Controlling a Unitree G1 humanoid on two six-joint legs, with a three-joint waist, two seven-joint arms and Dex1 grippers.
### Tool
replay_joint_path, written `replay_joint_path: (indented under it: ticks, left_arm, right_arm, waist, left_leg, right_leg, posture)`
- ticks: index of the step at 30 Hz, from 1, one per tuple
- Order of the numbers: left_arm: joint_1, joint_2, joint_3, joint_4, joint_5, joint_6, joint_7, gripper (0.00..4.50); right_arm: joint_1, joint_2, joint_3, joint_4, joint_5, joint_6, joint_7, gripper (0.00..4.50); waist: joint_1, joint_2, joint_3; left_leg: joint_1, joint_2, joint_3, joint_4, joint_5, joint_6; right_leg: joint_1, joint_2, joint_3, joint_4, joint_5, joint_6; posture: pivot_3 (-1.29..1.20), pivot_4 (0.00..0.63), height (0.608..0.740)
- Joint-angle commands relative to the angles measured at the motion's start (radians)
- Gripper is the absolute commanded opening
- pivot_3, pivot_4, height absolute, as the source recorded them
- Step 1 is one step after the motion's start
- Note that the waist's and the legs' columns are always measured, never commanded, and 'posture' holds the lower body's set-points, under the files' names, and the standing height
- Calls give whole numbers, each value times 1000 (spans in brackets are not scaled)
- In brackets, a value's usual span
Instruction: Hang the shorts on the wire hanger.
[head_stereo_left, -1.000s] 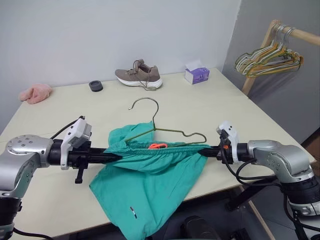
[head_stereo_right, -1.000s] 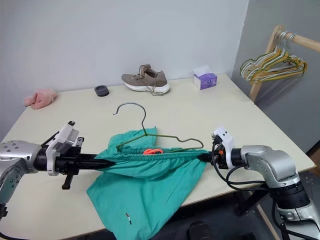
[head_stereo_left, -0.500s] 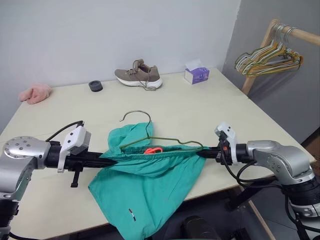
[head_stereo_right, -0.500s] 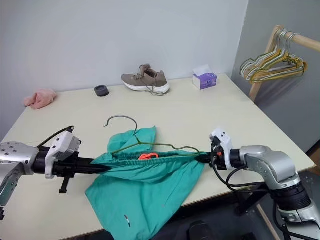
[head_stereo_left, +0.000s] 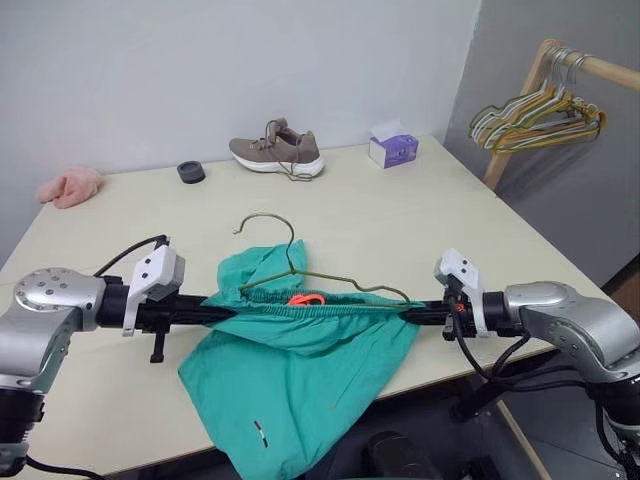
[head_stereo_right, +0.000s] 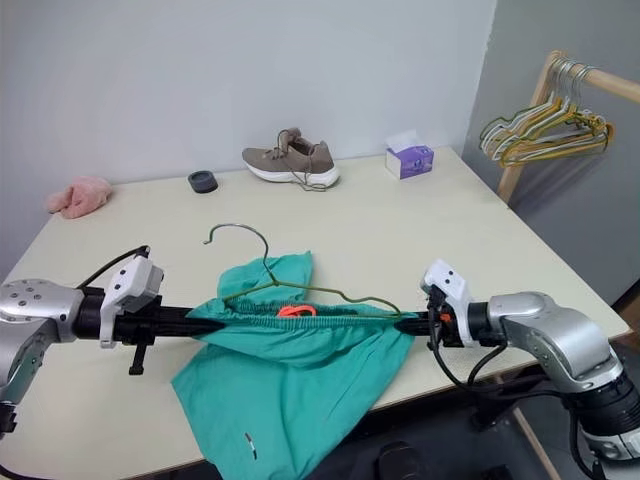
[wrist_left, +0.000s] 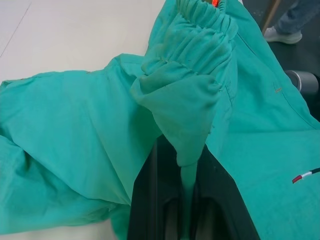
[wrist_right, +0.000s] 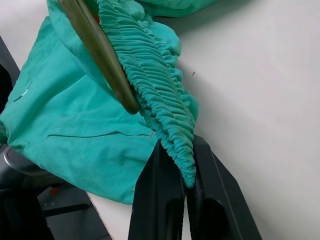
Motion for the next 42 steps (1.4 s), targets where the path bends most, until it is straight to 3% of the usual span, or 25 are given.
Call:
replay_joint_path:
  ticks: [1,7,14,19,27,42]
  left_arm:
    - [12,45,59,66,39,17,20,0]
    - [-5,30,78,62,1,59,44,0]
    - [-6,-1,94,-7,-74,146,69,0]
    - [21,10,100,-39,-84,160,62,0]
    - [46,34,103,-32,-58,138,43,0]
    - [19,34,67,70,59,7,94,0]
  right_arm:
    - [9,-63,-54,72,-75,2,-32,7]
    - [42,-90,-31,78,-84,-28,-10,7]
    - [22,74,-90,132,-1,84,-136,7]
    - [14,117,-126,147,16,132,-168,7]
    - [-6,67,-132,160,0,128,-137,7]
    - [34,-133,-88,63,-44,34,17,7]
  waist:
    - [0,0,0]
    - [1,0,0]
    - [0,0,0]
    - [0,0,0]
    - [1,0,0]
    - [1,0,0]
  left_leg:
    - [0,0,0,0,0,0]
    - [0,0,0,0,0,0]
    - [0,0,0,0,0,0]
    - [0,0,0,0,0,0]
    - [0,0,0,0,0,0]
    - [0,0,0,0,0,0]
  right_leg:
    - [0,0,0,0,0,0]
    - [0,0,0,0,0,0]
    - [0,0,0,0,0,0]
    - [0,0,0,0,0,0]
    - [0,0,0,0,0,0]
    - [0,0,0,0,0,0]
  posture:
    - [-271,0,740]
    - [-269,0,740]
    - [-270,0,740]
    - [-265,0,740]
    - [-263,0,740]
    - [-275,0,740]
